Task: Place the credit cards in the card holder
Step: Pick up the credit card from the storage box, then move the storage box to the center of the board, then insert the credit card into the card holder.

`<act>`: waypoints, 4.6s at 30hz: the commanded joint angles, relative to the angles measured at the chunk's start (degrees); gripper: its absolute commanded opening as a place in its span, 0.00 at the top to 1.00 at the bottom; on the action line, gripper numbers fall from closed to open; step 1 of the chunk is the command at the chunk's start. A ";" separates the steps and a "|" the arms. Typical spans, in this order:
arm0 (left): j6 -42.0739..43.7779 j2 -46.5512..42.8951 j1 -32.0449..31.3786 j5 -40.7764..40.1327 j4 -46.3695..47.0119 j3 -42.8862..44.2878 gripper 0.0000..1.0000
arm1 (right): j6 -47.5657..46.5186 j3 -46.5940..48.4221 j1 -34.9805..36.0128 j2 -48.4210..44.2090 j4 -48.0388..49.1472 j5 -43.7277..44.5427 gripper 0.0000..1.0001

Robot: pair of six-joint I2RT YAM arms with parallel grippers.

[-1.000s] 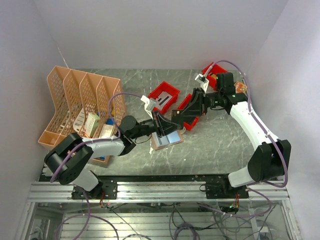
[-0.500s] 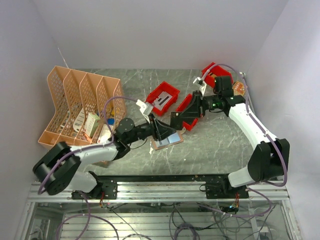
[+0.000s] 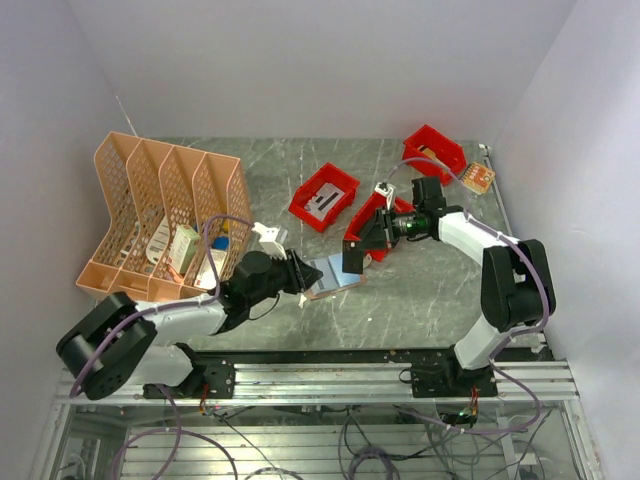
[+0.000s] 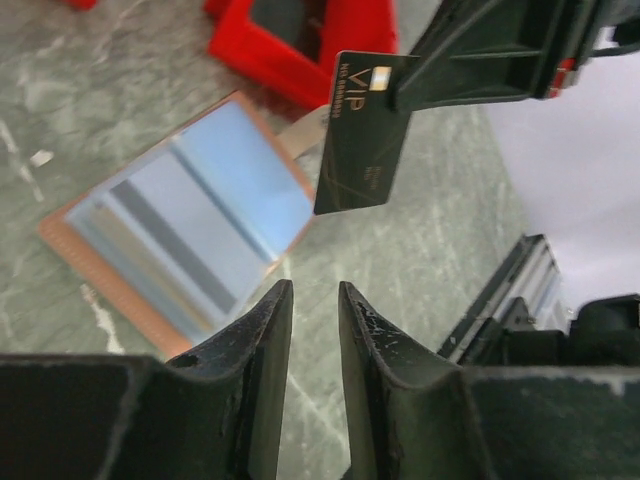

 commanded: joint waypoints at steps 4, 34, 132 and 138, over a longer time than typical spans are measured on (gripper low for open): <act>-1.19 8.25 0.49 -5.55 -1.26 4.89 0.69 | 2.81 -3.90 2.78 -0.45 4.97 12.65 1.00; -0.15 21.68 1.84 0.18 2.06 9.82 0.73 | -19.40 6.57 5.14 -1.60 0.28 34.91 1.00; 7.24 18.12 4.37 -4.50 -19.92 12.58 0.84 | -2.14 10.46 1.55 23.20 -3.07 -1.66 1.00; 7.23 18.15 4.39 -4.25 -19.82 12.72 0.84 | -1.78 10.43 1.71 23.48 -2.85 -0.48 1.00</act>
